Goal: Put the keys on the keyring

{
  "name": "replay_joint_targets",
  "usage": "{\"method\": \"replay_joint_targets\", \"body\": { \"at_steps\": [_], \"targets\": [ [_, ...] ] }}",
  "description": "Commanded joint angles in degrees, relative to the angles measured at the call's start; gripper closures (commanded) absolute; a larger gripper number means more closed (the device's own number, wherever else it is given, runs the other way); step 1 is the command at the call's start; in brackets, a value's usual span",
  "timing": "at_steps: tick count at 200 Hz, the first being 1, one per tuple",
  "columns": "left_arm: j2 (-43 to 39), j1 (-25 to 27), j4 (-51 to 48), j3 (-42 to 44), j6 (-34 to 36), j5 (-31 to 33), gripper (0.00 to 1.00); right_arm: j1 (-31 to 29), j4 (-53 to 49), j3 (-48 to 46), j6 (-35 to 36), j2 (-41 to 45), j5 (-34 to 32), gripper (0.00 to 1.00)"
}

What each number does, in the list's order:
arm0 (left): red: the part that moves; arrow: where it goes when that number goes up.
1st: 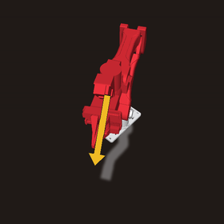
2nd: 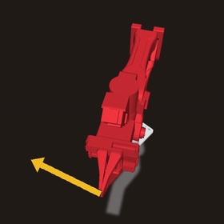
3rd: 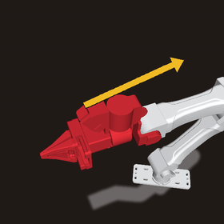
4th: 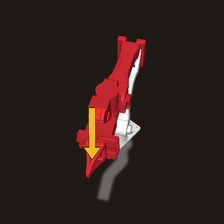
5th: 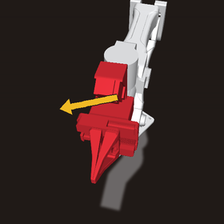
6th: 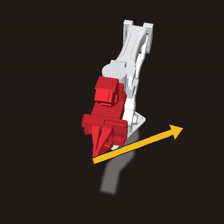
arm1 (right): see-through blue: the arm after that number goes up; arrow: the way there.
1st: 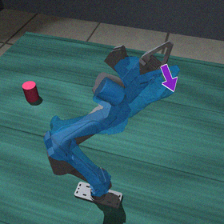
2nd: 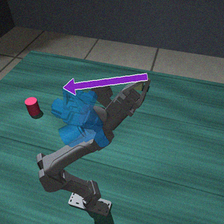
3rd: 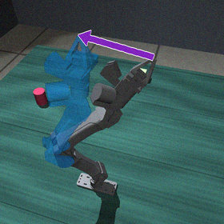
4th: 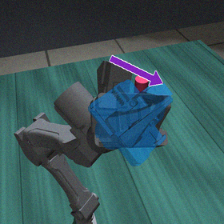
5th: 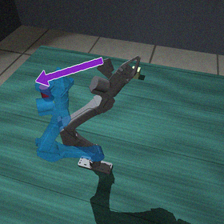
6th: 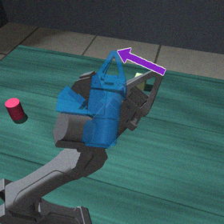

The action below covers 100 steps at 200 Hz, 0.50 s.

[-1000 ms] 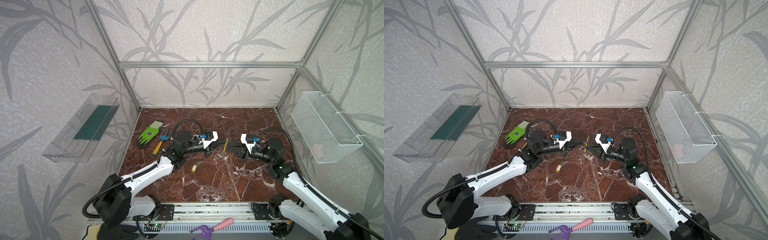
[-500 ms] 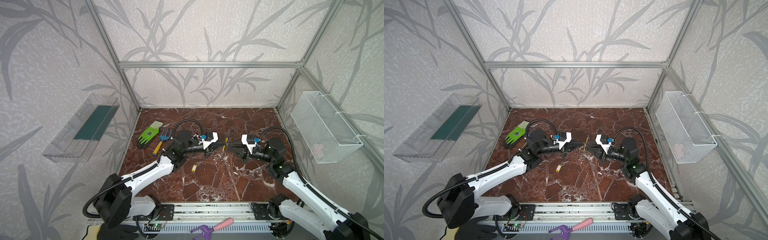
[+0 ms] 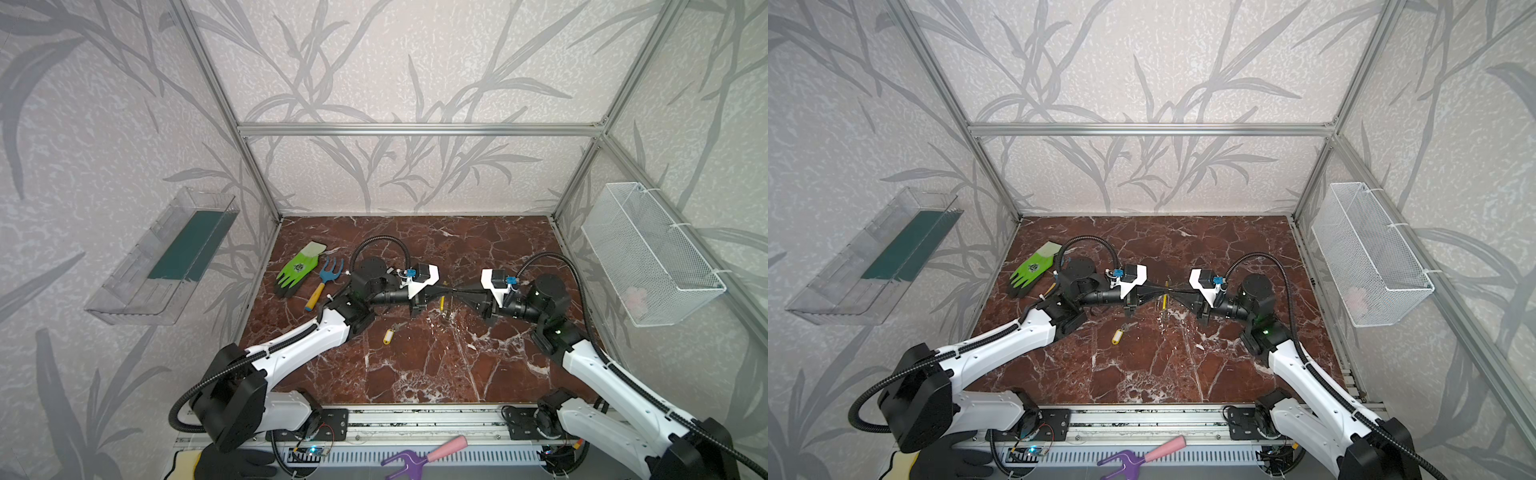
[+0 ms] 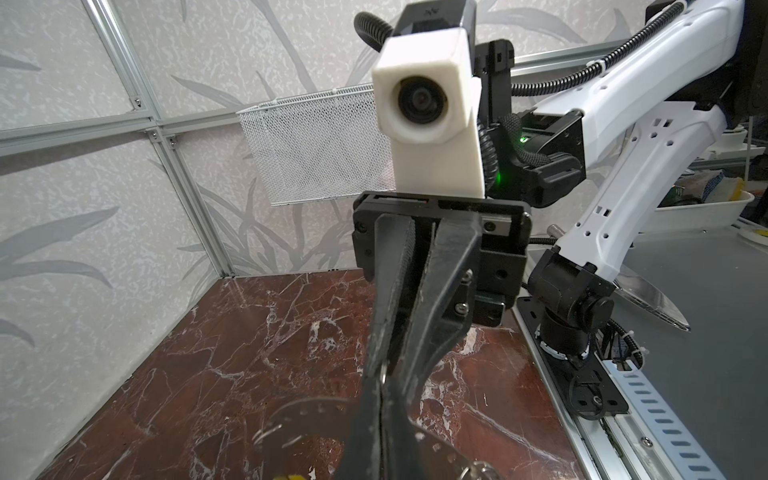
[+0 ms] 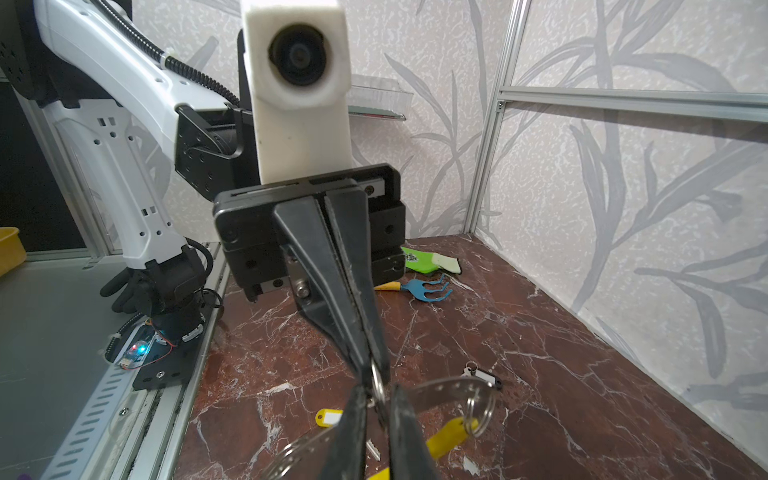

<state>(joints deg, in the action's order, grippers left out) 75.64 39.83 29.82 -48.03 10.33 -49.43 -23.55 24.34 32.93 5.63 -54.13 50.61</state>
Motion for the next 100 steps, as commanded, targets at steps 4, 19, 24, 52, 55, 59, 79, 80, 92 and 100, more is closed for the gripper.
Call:
{"method": "replay_joint_targets", "body": {
  "at_steps": [4, 19, 24, 52, 55, 59, 79, 80, 92, 100],
  "targets": [
    [0.0, -0.1, 1.2, -2.3, 0.4, -0.9, 1.00, 0.1, 1.8, 0.1, 0.7, -0.4, 1.1, 0.88],
    [0.0, -0.4, 2.4, -2.3, -0.3, -0.9, 1.00, 0.1, 1.5, -0.2, 0.9, -0.4, 1.0, 0.86],
    [0.0, -0.5, 2.6, -2.4, -0.4, -1.0, 1.00, 0.1, 1.3, -0.4, 1.1, -0.3, 0.8, 0.84],
    [0.1, -0.5, 3.3, -2.7, -1.3, -1.5, 1.00, 0.6, 1.3, -1.5, 1.6, -0.1, -0.2, 0.75],
    [0.1, -0.5, 3.5, -2.7, -1.5, -1.5, 1.00, 0.6, 1.5, -1.6, 1.6, 0.0, -0.3, 0.74],
    [0.2, -0.5, 3.8, -2.7, -1.7, -1.5, 1.00, 0.8, 1.9, -1.8, 1.3, 0.0, -0.2, 0.73],
    [0.5, -0.5, 5.3, -2.7, -3.0, -1.8, 1.00, 1.1, 2.9, -2.1, 0.7, -0.1, 0.0, 0.72],
    [0.5, -0.5, 5.4, -2.7, -3.1, -1.8, 1.00, 1.1, 3.0, -2.1, 0.7, -0.1, 0.0, 0.72],
    [0.7, -0.5, 6.6, -2.6, -4.0, -1.9, 1.00, 1.1, 3.6, -2.1, 0.2, -0.3, 0.2, 0.72],
    [0.9, -0.5, 7.0, -2.5, -4.4, -2.0, 1.00, 1.1, 4.2, -2.2, -0.2, -0.4, 0.2, 0.72]
  ]
}}
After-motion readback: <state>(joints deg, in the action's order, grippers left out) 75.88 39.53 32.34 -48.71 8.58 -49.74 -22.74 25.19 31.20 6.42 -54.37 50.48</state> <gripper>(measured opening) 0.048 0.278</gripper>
